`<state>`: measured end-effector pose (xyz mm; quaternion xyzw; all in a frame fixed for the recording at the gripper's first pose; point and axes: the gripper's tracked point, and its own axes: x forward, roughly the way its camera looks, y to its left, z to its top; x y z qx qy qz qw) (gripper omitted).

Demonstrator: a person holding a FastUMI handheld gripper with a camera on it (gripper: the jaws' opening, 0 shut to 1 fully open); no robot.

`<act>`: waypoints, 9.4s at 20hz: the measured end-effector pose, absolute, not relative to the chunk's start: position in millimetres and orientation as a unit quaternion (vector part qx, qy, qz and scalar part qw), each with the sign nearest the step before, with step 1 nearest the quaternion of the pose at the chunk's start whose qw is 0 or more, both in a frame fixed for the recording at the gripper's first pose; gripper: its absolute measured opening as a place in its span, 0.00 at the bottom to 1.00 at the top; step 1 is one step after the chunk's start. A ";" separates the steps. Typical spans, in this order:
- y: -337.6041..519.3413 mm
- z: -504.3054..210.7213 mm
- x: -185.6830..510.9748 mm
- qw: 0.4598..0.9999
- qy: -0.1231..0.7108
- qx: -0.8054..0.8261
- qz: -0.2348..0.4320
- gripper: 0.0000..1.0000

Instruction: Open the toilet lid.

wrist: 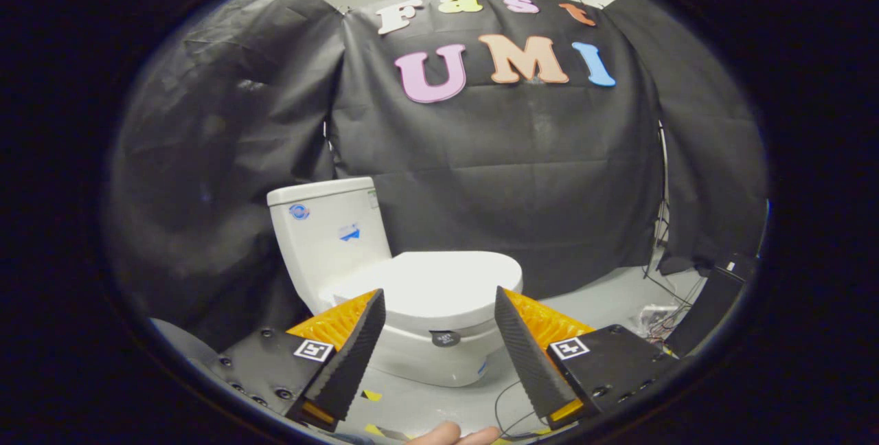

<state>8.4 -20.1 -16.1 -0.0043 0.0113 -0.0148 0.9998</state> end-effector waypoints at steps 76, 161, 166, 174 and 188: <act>45.9 -5.1 168.1 0.927 0.116 0.309 -0.178 0.00; 301.8 152.6 211.4 0.990 0.007 -0.139 0.021 0.98; 256.3 160.5 204.9 0.993 -0.004 -0.116 0.011 0.98; 181.9 164.0 190.7 0.996 -0.022 -0.083 -0.012 0.98; 27.8 130.3 145.1 0.997 -0.023 -0.036 -0.069 0.98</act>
